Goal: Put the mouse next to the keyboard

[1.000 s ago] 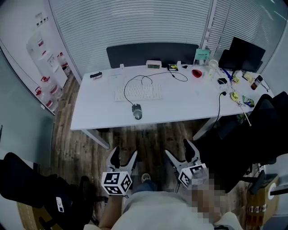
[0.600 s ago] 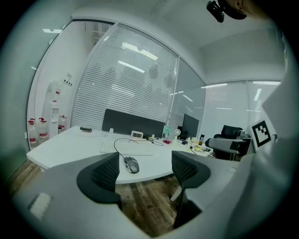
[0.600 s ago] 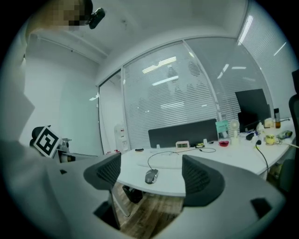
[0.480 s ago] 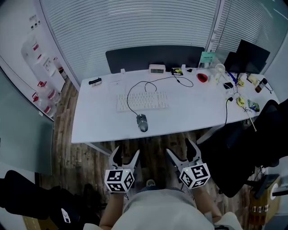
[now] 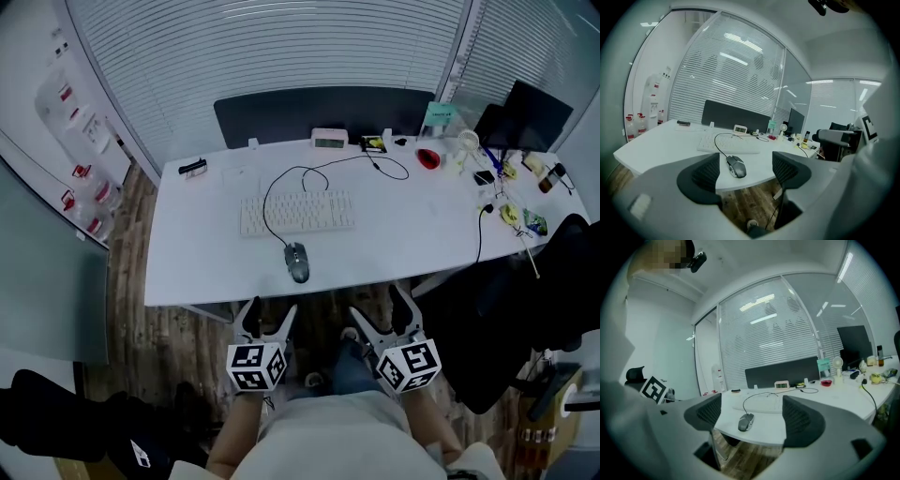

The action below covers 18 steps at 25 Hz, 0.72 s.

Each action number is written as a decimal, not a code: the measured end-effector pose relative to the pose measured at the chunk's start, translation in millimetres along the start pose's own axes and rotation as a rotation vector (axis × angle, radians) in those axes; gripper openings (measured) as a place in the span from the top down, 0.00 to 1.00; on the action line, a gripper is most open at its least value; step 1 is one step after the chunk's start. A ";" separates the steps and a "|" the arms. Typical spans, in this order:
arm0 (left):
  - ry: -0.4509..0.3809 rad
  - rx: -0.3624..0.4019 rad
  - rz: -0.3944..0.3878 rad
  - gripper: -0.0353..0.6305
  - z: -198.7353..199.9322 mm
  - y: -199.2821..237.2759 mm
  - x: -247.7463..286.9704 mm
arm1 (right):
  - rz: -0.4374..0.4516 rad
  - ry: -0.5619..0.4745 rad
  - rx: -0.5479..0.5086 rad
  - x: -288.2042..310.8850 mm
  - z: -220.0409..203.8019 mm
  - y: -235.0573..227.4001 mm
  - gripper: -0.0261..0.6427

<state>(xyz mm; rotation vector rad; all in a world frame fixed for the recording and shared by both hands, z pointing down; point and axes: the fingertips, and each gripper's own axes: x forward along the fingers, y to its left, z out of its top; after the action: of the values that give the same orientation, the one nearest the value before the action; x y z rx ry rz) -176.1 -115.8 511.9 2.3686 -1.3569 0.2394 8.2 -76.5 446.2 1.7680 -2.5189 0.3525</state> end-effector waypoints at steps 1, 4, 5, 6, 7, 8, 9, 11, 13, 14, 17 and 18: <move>0.009 0.000 0.002 0.44 -1.5 0.6 6.3 | 0.002 0.000 0.000 4.6 1.2 -3.5 0.39; 0.036 0.006 0.006 0.44 -5.5 1.5 28.3 | 0.014 -0.007 -0.003 20.1 7.8 -15.8 0.39; 0.044 0.009 0.008 0.44 -6.8 1.5 36.3 | 0.021 -0.011 -0.005 25.3 10.5 -20.2 0.39; 0.051 0.012 0.012 0.44 -8.5 1.6 44.0 | 0.030 -0.013 -0.007 30.2 12.8 -24.3 0.39; 0.059 0.013 0.018 0.44 -10.5 2.0 51.4 | 0.040 -0.015 -0.011 34.9 14.8 -28.3 0.39; 0.065 0.012 0.025 0.44 -12.6 2.5 58.8 | 0.050 -0.015 -0.016 39.5 16.6 -32.6 0.39; 0.072 0.012 0.032 0.44 -14.4 3.0 66.6 | 0.058 -0.016 -0.023 44.4 18.6 -37.4 0.39; 0.088 0.011 0.047 0.44 -18.0 4.1 82.7 | 0.071 -0.016 -0.033 55.4 22.9 -48.9 0.39; 0.109 0.013 0.065 0.44 -22.0 5.2 98.5 | 0.081 -0.016 -0.036 66.7 27.5 -61.5 0.39; 0.120 0.014 0.075 0.44 -24.1 5.8 106.2 | 0.085 -0.018 -0.036 72.1 30.0 -67.8 0.39; 0.158 0.011 0.109 0.44 -32.1 10.0 128.1 | 0.096 -0.019 -0.035 87.4 36.1 -85.2 0.39; 0.172 0.009 0.122 0.44 -35.7 12.3 134.7 | 0.100 -0.017 -0.033 91.9 37.1 -90.2 0.39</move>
<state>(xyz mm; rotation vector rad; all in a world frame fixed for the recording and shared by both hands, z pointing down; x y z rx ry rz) -115.6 -212.4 593.0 2.2166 -1.4205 0.4736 63.9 -198.2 439.7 1.6452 -2.6146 0.2992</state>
